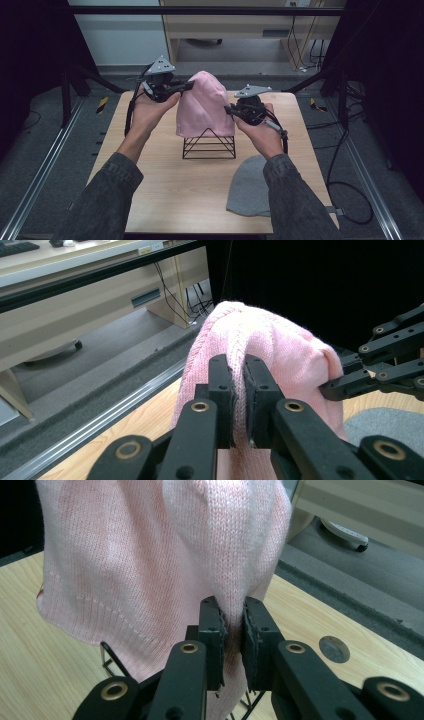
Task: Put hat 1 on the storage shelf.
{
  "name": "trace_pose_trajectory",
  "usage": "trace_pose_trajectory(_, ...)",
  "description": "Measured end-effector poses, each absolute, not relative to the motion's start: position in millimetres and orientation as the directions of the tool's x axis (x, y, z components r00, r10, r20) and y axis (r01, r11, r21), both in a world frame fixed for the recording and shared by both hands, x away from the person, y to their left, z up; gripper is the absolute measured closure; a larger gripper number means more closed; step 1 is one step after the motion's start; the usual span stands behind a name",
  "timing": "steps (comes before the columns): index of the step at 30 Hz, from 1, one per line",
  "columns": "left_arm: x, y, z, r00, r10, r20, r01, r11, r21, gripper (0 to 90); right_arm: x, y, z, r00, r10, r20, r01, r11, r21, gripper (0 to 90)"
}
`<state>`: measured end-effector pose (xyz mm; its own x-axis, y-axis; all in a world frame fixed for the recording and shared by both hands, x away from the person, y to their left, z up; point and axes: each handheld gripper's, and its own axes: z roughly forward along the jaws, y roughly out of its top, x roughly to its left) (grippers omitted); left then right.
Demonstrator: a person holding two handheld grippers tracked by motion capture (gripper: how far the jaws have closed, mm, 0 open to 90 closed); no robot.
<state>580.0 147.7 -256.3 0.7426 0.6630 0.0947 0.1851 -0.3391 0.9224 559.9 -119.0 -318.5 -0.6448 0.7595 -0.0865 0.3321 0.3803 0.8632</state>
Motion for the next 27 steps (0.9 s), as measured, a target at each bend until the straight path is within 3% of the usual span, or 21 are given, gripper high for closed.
trace_pose_trajectory(27,556,142,-301,0.777,0.622,0.095,0.186,-0.371,0.91,82.8,539,-130,-366,-0.655,0.75,-0.088,0.326,0.387,0.863,79.8)
